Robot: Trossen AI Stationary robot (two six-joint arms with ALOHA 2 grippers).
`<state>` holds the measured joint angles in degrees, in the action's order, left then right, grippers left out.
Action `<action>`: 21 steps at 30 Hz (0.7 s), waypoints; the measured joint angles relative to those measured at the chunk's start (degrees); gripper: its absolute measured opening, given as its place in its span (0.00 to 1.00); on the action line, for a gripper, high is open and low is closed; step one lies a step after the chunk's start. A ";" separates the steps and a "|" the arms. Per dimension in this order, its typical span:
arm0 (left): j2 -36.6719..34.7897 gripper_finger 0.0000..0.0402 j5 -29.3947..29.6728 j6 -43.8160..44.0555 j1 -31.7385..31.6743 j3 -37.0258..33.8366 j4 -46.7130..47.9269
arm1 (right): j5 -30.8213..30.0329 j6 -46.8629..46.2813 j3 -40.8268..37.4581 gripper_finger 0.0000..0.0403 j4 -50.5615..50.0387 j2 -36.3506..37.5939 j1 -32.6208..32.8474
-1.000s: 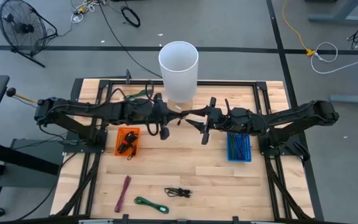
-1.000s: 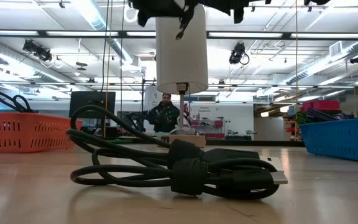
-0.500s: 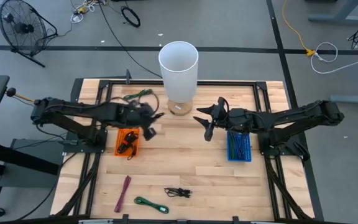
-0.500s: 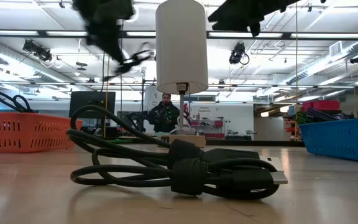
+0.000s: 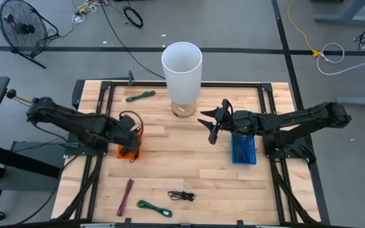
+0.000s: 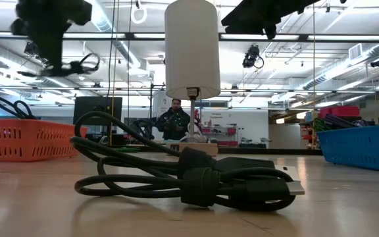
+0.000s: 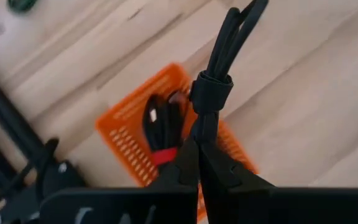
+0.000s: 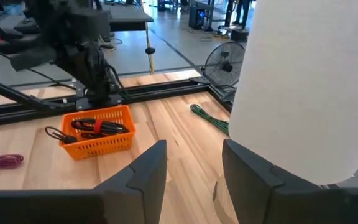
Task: Pick & Place USB Port
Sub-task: Put the black charger cable into the orange bin
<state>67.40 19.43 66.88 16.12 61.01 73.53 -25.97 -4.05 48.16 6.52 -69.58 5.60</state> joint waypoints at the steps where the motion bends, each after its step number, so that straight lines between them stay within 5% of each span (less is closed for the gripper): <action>1: 0.02 0.00 -0.35 1.60 0.43 -1.20 0.00 | 0.01 0.00 0.00 0.39 -0.11 0.00 0.01; 9: 0.08 0.01 -7.05 6.00 0.68 -10.61 -4.36 | -0.03 0.02 0.00 0.38 -0.24 0.00 0.01; 21: 0.08 0.08 -9.15 4.44 -0.31 -11.63 -4.23 | -0.08 0.04 -0.01 0.38 -0.19 0.00 0.01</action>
<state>67.48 10.27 71.32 15.81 49.39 69.30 -26.04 -4.01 48.15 6.33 -69.58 5.61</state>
